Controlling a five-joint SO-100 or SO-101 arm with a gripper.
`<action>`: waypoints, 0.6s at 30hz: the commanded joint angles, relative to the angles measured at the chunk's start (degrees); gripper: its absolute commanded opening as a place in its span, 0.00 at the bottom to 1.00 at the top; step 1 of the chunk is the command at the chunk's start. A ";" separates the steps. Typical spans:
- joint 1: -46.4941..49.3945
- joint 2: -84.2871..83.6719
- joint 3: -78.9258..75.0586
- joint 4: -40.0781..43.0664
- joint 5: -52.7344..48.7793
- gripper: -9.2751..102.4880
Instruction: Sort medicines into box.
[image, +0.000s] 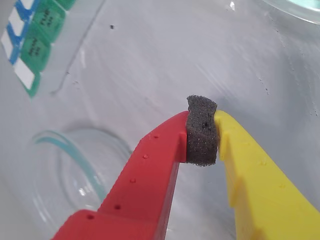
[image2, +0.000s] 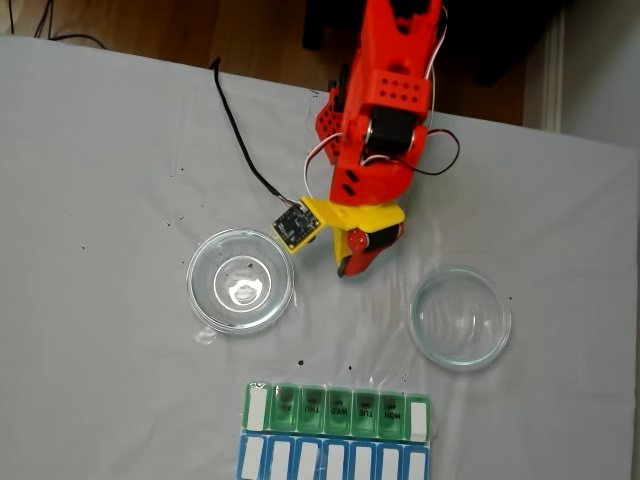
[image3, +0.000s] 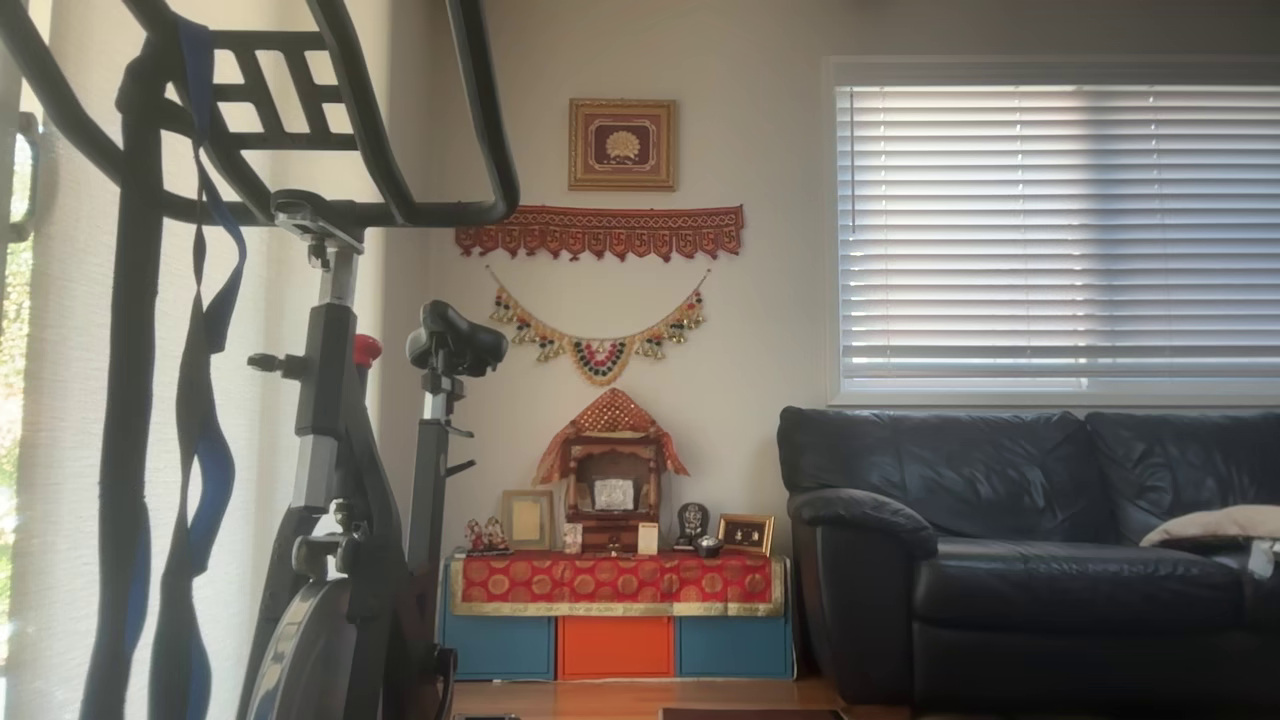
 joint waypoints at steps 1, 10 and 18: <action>-1.41 0.44 0.79 1.67 -1.05 0.09; -5.10 1.32 0.79 25.14 -2.90 0.09; 1.14 1.23 0.88 30.94 -7.38 0.10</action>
